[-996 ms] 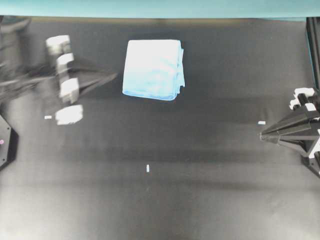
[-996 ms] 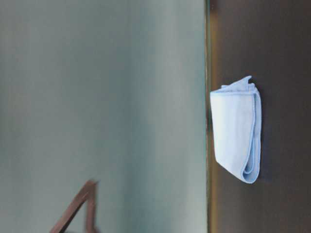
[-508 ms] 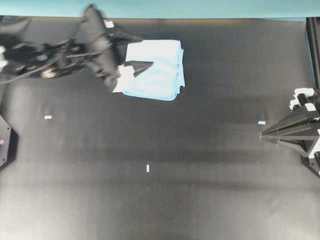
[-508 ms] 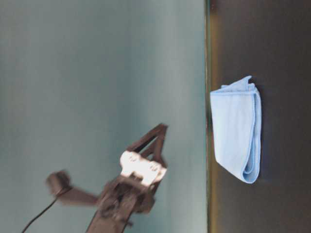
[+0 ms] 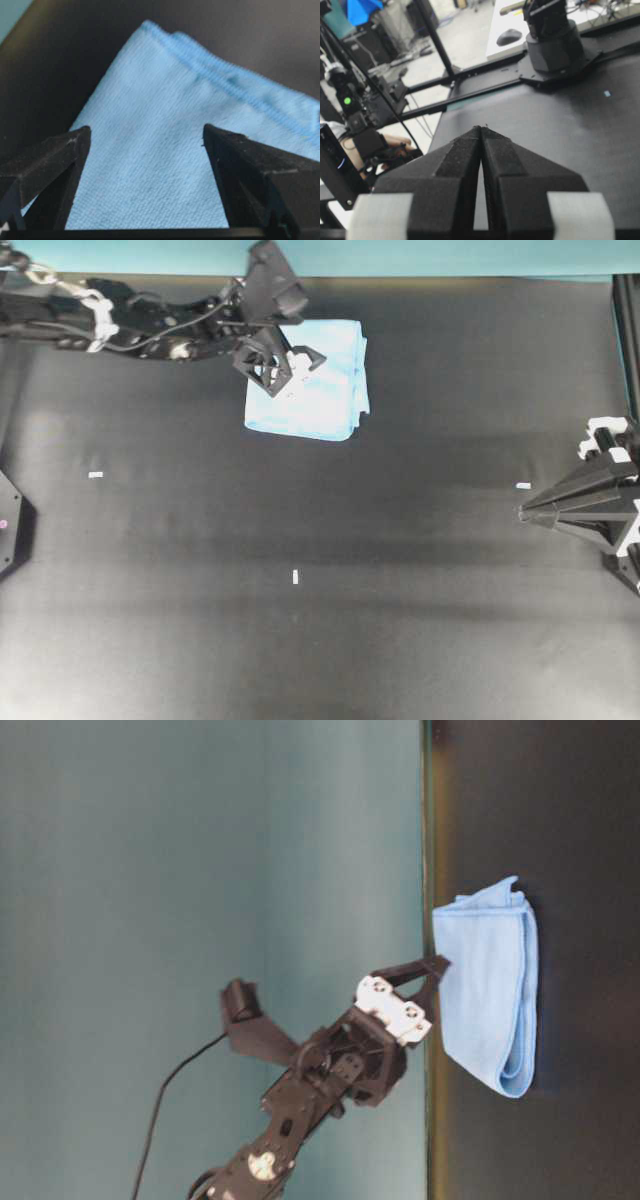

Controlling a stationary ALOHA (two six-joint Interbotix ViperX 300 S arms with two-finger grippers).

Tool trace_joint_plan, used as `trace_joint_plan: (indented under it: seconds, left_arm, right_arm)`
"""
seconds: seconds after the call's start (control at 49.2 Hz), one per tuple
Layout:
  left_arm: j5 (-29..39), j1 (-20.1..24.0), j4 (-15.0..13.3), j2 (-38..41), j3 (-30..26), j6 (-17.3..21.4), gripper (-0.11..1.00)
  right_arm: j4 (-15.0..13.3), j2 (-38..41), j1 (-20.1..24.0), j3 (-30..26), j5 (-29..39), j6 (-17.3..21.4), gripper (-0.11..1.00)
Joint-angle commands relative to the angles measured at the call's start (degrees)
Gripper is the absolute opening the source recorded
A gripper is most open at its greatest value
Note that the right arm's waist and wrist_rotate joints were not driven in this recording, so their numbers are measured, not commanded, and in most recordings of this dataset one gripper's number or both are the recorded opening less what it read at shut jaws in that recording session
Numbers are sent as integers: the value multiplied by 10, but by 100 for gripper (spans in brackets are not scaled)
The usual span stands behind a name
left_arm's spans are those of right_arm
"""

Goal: Push a blue cloth with the left arm to wipe the desk.
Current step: 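Press the left gripper down on top of the blue cloth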

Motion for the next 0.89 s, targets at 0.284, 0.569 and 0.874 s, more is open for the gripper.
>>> trace_joint_plan:
  seconds: [0.284,0.569,0.874]
  left_arm:
    - [8,-4,2,7,13,-4,87]
    - [8,-4,2,11,25,-32,87]
    - [8,-24,3,4,66,-33,87]
  right_arm:
    - [0,3,-1,0,-2,0,-1]
    - [0,3,0,3,-2,1,-1]
    - [0,2,0,4,-2,0,-1]
